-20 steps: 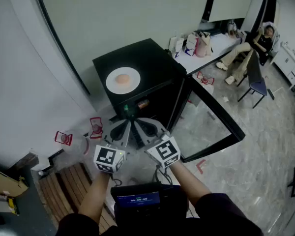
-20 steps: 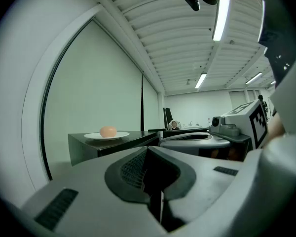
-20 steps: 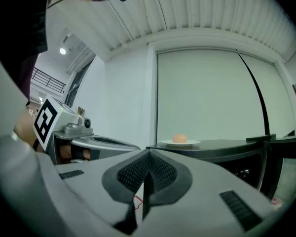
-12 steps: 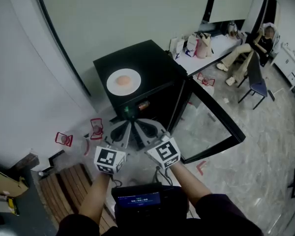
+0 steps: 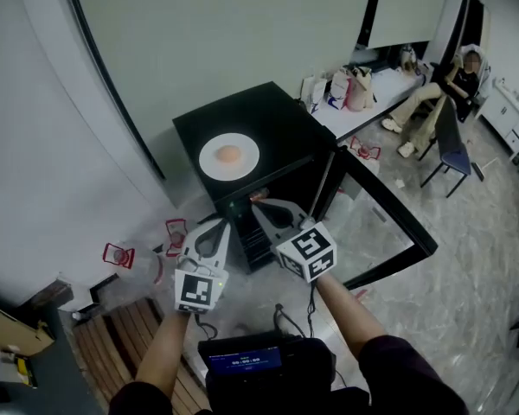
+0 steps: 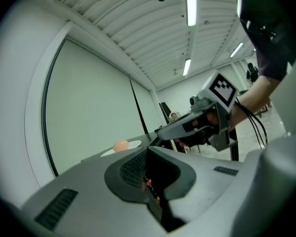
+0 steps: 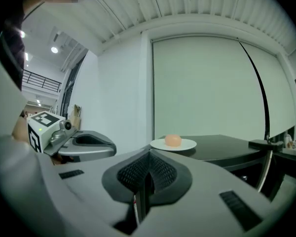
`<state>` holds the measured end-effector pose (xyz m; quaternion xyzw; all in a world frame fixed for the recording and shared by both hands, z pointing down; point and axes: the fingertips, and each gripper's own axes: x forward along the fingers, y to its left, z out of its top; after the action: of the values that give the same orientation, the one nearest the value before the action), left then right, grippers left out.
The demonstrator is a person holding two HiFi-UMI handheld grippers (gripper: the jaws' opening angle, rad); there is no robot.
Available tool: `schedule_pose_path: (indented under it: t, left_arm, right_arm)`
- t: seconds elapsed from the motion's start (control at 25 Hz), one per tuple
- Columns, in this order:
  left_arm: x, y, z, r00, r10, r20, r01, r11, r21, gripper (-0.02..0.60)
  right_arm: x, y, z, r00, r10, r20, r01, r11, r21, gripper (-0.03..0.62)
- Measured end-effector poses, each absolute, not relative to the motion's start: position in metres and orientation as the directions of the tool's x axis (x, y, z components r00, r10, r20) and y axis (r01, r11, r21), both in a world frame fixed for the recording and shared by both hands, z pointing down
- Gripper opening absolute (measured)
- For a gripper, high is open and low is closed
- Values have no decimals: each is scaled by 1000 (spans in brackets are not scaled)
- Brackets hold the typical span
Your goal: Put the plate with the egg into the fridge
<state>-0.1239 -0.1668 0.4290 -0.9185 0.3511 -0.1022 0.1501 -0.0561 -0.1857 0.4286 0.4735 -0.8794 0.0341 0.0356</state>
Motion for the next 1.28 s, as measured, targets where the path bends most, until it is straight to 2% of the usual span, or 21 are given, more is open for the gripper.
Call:
schedule_pose_path:
  t: [0.12,0.28,0.48,0.76,1.0,1.16,1.28]
  left_arm:
    - [-134,-176,422,742,-666,80,-540,-664,-516,11]
    - [-139,-198,404,758,-649,69,-382,-528,-759,11]
    - [-137,-219,393,769,-632,95,-213,-394,-894,11]
    - [-127,-244,406,779,-604,169,-4,-273,-962,12]
    - [-132,-271,414,752,-620,223,114,-211,-971,18]
    - [-140,-281,428,728,-630,270,181,-204,-962,82]
    - [-146,-290,441,709,-640,298,222,-200,-954,95]
  right_arm:
    - [-53,-209,417,-531,-836,142,-846,533,-25,6]
    - [-48,-248,398,-499,-831,247,-857,516,3,7]
    - [-34,-292,384,-454,-811,369,-866,499,32,6]
    - [-17,-345,405,-399,-741,540,-836,535,118,6]
    - [4,-381,422,-353,-675,648,-832,543,112,6]
    - [11,-396,437,-336,-619,710,-839,539,74,6]
    - [10,-398,453,-337,-577,744,-839,543,40,6]
